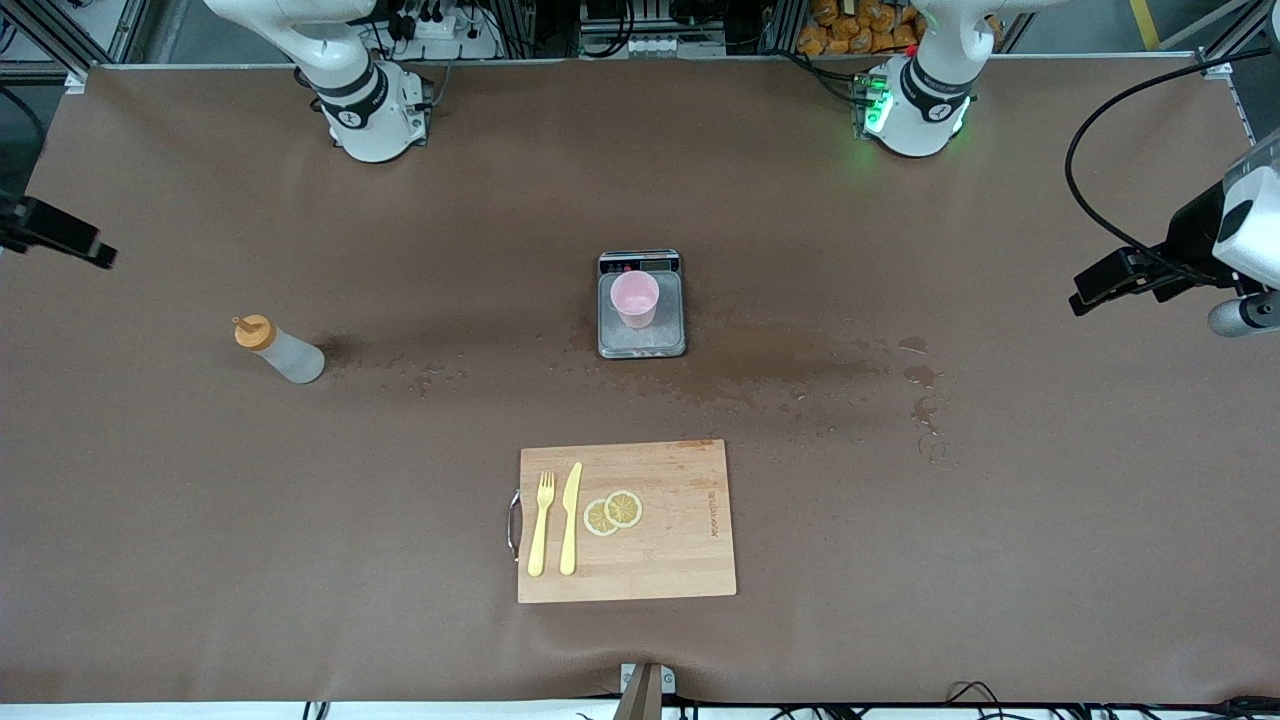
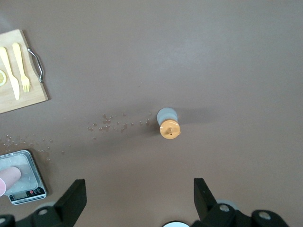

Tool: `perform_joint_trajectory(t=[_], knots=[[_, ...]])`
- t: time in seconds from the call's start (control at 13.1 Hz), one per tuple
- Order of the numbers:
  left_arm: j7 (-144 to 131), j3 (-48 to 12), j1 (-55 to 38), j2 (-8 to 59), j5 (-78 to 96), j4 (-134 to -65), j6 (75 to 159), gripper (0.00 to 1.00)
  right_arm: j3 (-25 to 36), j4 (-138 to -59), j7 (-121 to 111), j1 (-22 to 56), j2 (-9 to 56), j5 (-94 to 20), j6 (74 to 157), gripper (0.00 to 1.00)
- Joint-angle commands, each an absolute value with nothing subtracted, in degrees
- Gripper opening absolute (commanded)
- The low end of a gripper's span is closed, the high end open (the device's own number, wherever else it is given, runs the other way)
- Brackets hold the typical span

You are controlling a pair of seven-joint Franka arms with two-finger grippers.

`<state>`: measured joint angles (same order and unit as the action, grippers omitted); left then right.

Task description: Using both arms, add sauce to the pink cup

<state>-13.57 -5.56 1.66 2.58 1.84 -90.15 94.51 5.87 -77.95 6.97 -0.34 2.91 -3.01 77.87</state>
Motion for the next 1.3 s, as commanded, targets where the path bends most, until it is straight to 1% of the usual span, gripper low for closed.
perform_joint_trajectory(t=[0.0,0.15,0.46,1.22], knots=[[-12.57,-5.45,1.85,2.37,2.11,-90.00,94.04,1.00,5.19,-81.29,3.88,-2.54,-0.79,-3.16,78.48,1.00],[-12.57,-5.45,1.84,2.37,2.11,-89.91,94.04,1.00,5.10,-83.49,3.60,-2.55,-0.97,-3.16,80.15,1.00],[-12.57,-5.45,1.85,2.46,2.11,-90.00,94.04,1.00,4.92,-83.94,3.78,-2.11,-0.27,-2.99,83.23,1.00],[-12.57,-5.45,1.85,2.55,2.11,-90.00,94.04,1.00,4.83,-83.85,4.13,-0.70,-0.09,-1.58,84.20,1.00]])
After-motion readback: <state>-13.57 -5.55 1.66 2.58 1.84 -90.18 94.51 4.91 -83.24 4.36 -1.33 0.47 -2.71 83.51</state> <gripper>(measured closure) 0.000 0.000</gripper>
